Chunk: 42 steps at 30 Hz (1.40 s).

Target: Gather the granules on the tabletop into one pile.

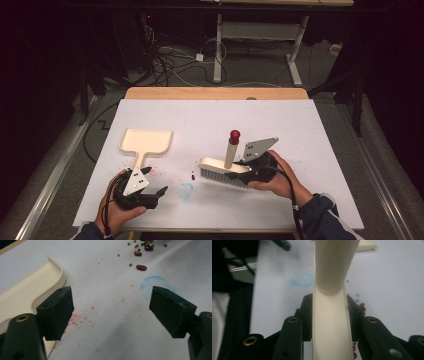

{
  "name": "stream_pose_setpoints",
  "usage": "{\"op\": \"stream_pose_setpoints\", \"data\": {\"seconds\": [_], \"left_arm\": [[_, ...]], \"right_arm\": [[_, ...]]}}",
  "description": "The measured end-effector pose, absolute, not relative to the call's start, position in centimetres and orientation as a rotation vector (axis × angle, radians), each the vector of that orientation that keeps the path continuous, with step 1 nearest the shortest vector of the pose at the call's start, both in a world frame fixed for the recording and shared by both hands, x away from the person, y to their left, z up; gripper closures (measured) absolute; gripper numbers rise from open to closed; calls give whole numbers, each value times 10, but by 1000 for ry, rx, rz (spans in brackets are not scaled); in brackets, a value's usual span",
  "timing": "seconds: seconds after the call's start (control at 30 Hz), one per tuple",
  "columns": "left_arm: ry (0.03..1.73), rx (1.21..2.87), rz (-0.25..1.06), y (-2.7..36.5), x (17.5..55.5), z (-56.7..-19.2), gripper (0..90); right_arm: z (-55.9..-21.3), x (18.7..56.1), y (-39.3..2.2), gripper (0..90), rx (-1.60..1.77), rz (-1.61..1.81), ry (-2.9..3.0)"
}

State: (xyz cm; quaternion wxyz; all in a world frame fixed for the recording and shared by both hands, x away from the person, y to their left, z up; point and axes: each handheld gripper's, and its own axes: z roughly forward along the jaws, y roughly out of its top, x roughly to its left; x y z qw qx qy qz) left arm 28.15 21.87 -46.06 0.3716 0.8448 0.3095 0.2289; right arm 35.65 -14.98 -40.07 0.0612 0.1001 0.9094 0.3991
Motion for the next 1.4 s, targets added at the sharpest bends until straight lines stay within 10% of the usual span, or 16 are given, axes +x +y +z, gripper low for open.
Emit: {"op": "stream_pose_setpoints", "data": {"seconds": [0.37, 1.4], "left_arm": [[778, 2194, 569, 215, 282, -462, 189], [771, 2186, 594, 218, 282, -458, 189]], "right_arm": [[-410, 342, -172, 678, -98, 1115, 2941], [-400, 371, -142, 677, 341, 1390, 2714]]}}
